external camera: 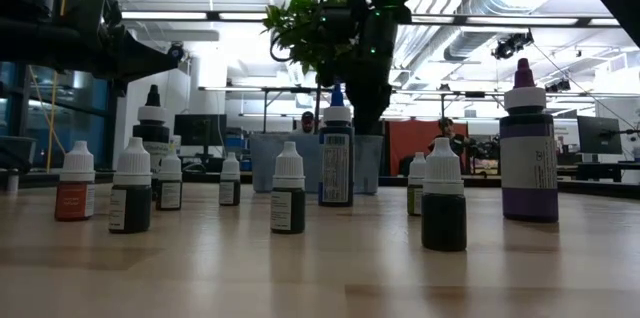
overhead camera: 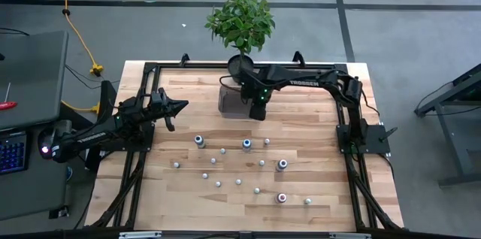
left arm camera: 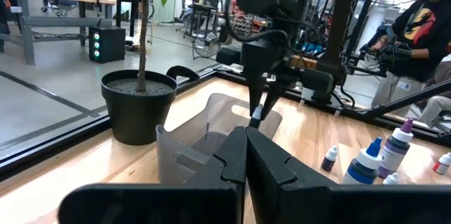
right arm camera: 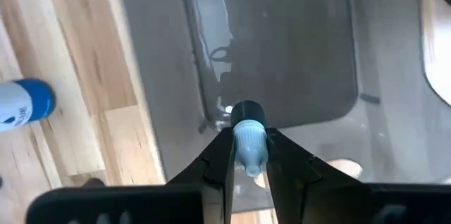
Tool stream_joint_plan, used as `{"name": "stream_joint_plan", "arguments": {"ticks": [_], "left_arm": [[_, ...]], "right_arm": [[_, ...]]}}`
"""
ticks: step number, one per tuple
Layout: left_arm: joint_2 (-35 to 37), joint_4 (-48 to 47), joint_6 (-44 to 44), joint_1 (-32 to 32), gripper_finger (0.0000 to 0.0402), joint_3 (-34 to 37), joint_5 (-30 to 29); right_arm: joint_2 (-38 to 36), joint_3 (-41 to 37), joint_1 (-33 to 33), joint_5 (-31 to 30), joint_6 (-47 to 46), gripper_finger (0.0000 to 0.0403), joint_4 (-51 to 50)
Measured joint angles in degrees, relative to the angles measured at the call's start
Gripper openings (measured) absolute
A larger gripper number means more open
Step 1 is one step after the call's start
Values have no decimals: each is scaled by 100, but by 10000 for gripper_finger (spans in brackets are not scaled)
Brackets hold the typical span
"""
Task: Pick & Place food coloring
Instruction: Put the small green food coloring bottle into the black bin
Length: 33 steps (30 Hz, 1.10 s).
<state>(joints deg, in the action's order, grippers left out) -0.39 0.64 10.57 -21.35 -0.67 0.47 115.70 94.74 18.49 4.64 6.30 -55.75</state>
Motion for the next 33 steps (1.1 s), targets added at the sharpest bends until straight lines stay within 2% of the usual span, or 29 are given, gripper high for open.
{"name": "stream_joint_plan", "arguments": {"ticks": [5,15,33], "left_arm": [[-1,0,1,-1,0,0,0],[-1,0,0,0,0,0,0],[1,0,2,0,0,0,0]], "right_arm": [[31,5,-33,-46,136,55,109],[665,15,13,-42,-389,56,-278],[719,19,18,24,-627,64,-391]]}}
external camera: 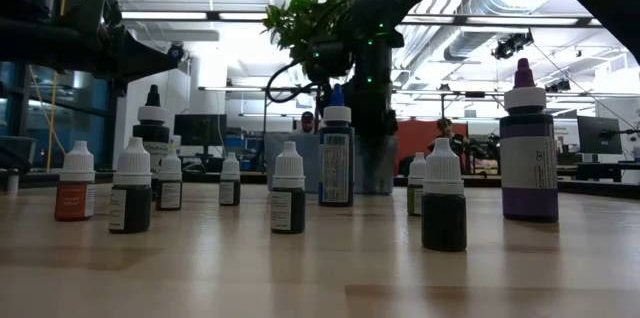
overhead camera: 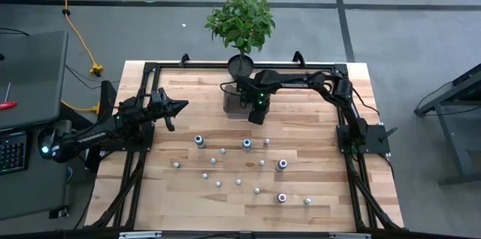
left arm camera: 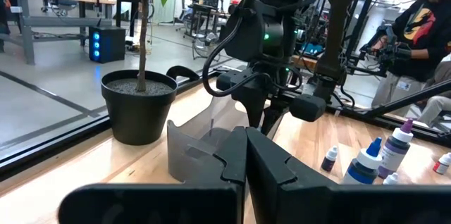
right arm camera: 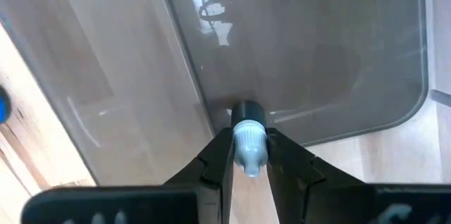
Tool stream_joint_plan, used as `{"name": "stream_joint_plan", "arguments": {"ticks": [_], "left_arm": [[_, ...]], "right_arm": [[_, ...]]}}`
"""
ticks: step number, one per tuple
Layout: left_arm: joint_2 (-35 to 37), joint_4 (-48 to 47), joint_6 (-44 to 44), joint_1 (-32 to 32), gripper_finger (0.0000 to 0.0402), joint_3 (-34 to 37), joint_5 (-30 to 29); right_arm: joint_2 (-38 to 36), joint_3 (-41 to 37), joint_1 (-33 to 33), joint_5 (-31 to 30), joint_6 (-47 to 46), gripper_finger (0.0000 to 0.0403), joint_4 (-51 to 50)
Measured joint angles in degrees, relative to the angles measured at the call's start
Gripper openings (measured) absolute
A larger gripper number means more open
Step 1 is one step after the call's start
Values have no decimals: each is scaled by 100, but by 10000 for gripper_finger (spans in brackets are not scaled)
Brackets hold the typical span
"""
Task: Pick & Place food coloring
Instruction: Put the small green food coloring bottle into the black bin, then put the small purple food coloring bottle into the black bin
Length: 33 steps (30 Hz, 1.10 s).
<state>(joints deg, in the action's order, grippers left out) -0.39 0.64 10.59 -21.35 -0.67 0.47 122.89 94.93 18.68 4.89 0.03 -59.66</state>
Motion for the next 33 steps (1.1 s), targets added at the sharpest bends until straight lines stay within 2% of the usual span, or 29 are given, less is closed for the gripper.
{"name": "stream_joint_plan", "arguments": {"ticks": [6,19,28,33], "left_arm": [[-2,0,-1,-2,0,0,0],[-2,0,-2,0,0,0,0],[0,0,-1,1,0,0,1],[-2,0,0,-2,0,0,4]], "right_arm": [[2,-2,9,-26,-19,70,-38],[-226,-26,187,-201,-111,134,-144],[-528,-15,240,-181,-113,140,-250],[-751,365,243,-160,-130,140,-631]]}}
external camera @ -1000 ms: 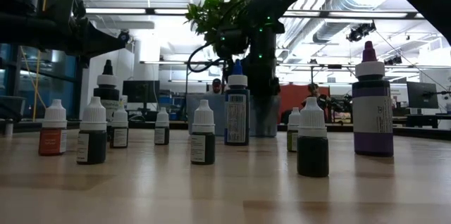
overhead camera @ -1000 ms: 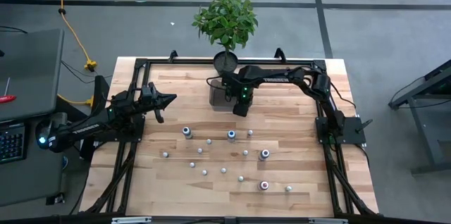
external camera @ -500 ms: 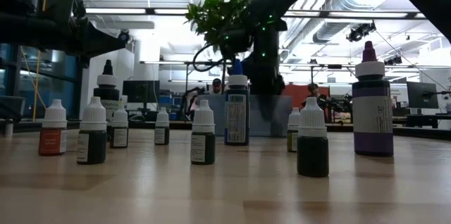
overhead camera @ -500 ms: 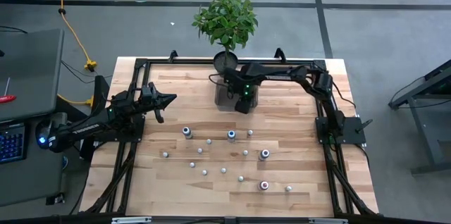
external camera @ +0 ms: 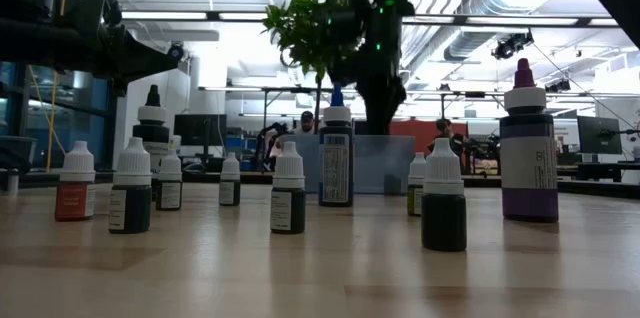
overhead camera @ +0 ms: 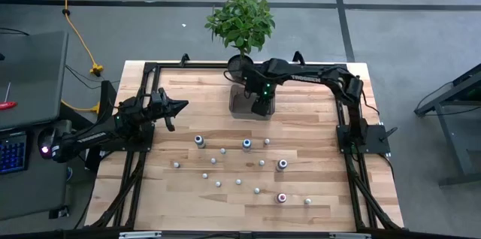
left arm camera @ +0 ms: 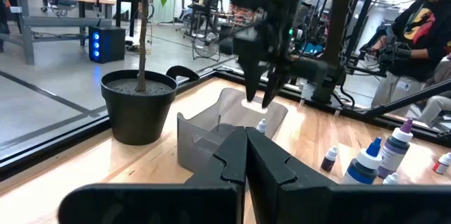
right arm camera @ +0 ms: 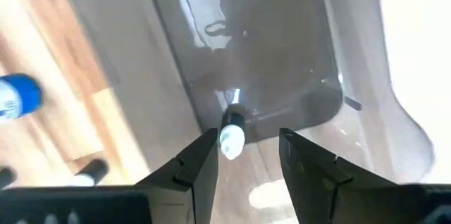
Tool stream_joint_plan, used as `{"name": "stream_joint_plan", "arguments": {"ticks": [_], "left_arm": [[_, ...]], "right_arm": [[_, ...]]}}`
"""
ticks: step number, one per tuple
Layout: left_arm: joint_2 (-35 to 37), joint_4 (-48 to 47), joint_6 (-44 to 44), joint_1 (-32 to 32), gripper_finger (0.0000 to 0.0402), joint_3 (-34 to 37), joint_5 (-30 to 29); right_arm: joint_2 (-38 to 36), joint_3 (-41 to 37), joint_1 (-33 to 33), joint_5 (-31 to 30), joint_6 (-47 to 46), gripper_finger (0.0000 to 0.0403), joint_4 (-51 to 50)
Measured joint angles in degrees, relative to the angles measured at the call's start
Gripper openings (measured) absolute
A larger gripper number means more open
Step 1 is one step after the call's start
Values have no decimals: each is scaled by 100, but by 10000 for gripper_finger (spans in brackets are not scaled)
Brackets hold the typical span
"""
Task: Pick & Place food coloring
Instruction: Put the small purple food coloring bottle into the black bin
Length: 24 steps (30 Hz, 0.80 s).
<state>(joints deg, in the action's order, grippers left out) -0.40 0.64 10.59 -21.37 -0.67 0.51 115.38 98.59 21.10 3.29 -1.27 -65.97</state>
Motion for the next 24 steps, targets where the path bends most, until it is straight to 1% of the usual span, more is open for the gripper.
{"name": "stream_joint_plan", "arguments": {"ticks": [3,7,12,14,17,20,24], "left_arm": [[0,0,-1,0,0,0,-2],[2,0,-2,1,0,0,-2],[0,0,-2,0,0,0,-2],[0,0,-1,2,0,0,-1],[0,0,-1,2,0,0,-2],[1,0,-1,1,0,0,-2],[2,0,-2,0,0,0,-2]], "right_arm": [[-179,288,-16,71,22,140,-281],[-504,555,-99,402,44,140,-512],[-999,582,-336,793,185,140,-713],[-1210,531,-446,914,250,140,-940],[-1500,415,-632,925,230,140,-1354],[-1786,282,-819,774,-12,140,-1689],[-2209,-103,-1075,629,-418,139,-1782]]}}
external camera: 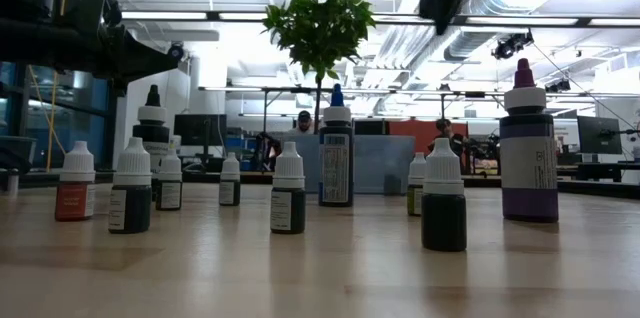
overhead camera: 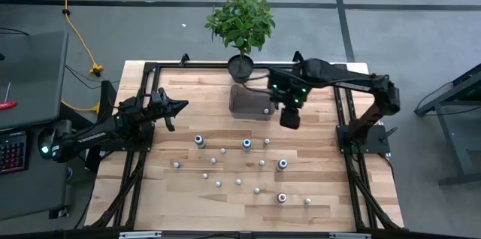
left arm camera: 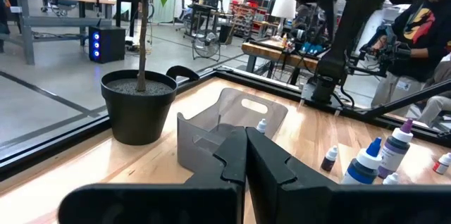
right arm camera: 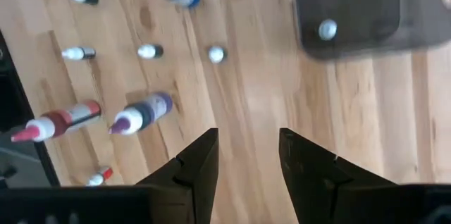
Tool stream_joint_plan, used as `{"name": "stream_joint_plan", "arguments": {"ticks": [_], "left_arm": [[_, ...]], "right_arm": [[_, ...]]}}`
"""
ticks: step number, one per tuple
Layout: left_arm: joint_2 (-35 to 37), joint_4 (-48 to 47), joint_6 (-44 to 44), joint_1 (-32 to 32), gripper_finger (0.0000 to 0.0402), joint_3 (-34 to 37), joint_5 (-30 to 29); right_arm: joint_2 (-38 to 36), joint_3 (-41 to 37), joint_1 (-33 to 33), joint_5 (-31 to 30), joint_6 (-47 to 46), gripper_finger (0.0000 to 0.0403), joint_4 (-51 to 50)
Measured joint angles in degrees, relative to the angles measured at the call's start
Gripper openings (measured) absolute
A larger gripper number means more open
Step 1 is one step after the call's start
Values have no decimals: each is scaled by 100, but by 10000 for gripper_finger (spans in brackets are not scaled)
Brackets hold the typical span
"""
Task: Pick & Place food coloring
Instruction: Put the small purple food coloring bottle into the black bin
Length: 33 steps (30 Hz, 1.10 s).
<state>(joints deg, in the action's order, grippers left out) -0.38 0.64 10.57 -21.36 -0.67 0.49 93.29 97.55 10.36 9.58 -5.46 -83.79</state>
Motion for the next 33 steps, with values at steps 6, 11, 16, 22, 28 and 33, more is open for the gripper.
{"name": "stream_joint_plan", "arguments": {"ticks": [6,11,16,22,28,33], "left_arm": [[-2,0,2,2,0,0,0],[-2,0,1,0,0,0,0],[-2,0,1,1,0,0,0],[0,0,2,0,0,0,0],[-2,0,1,2,0,0,0],[-2,0,0,1,0,0,0]], "right_arm": [[-614,-1197,-309,-54,-1477,140,643],[-830,-2413,-487,63,-2455,140,1993],[-790,-3257,-545,392,-2587,140,3368],[-788,-3811,-685,409,-1394,140,4385],[-788,-4310,-813,99,-270,140,5199],[-788,-4746,-1017,-59,70,140,6212]]}}
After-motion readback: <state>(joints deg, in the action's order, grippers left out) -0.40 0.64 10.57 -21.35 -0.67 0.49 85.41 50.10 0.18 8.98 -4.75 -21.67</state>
